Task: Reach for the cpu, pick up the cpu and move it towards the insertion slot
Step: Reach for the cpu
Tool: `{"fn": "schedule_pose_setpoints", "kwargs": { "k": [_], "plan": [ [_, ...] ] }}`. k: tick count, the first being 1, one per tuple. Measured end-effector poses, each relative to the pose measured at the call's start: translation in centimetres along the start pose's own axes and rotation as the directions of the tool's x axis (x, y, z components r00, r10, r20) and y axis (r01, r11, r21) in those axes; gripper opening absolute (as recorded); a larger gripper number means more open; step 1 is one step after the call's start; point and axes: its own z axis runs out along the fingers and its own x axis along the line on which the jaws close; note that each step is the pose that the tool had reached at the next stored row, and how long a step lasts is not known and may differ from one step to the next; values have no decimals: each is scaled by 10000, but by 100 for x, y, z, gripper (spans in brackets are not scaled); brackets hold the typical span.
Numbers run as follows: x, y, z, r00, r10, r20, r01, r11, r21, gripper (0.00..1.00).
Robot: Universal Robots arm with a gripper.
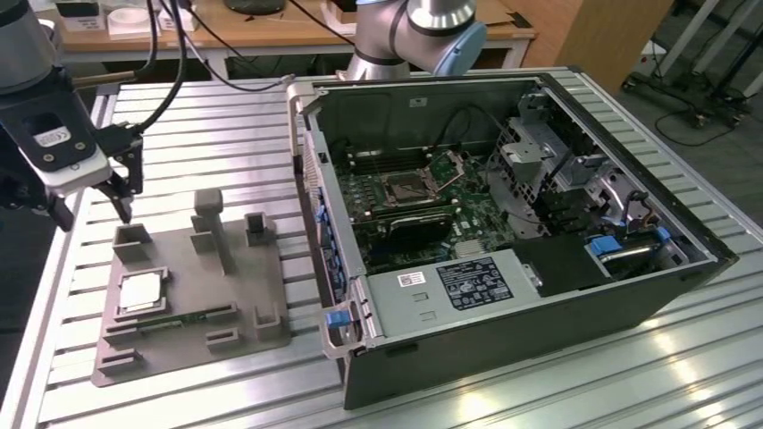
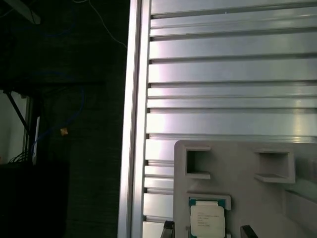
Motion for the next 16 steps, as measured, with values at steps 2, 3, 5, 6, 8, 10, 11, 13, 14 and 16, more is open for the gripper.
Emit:
{"fn": "schedule_pose_setpoints", "kwargs": {
  "k": [2, 3, 5, 6, 8, 10, 11, 13, 14, 16],
  "plan": [
    [0, -9, 15, 10000, -1, 0, 1, 10000, 0, 61],
    [0, -12, 22, 10000, 0, 1, 0, 10000, 0, 61],
    [0, -25, 36, 10000, -2, 1, 2, 10000, -1, 61],
    [0, -34, 44, 10000, -1, 0, 1, 10000, 0, 61],
    [1, -58, 68, 10000, -1, 1, 1, 10000, 0, 61],
    [1, -78, 92, 10000, -1, 2, 1, 10000, -1, 61],
    [2, -84, 104, 10000, -1, 2, 1, 10000, -1, 61],
    [2, -97, 130, 10000, -1, 0, 1, 10000, 0, 61],
    [2, -103, 141, 10000, -1, 0, 1, 10000, 0, 61],
    [3, -117, 162, 10000, 0, 0, 0, 10000, 1, 61]
  ]
}}
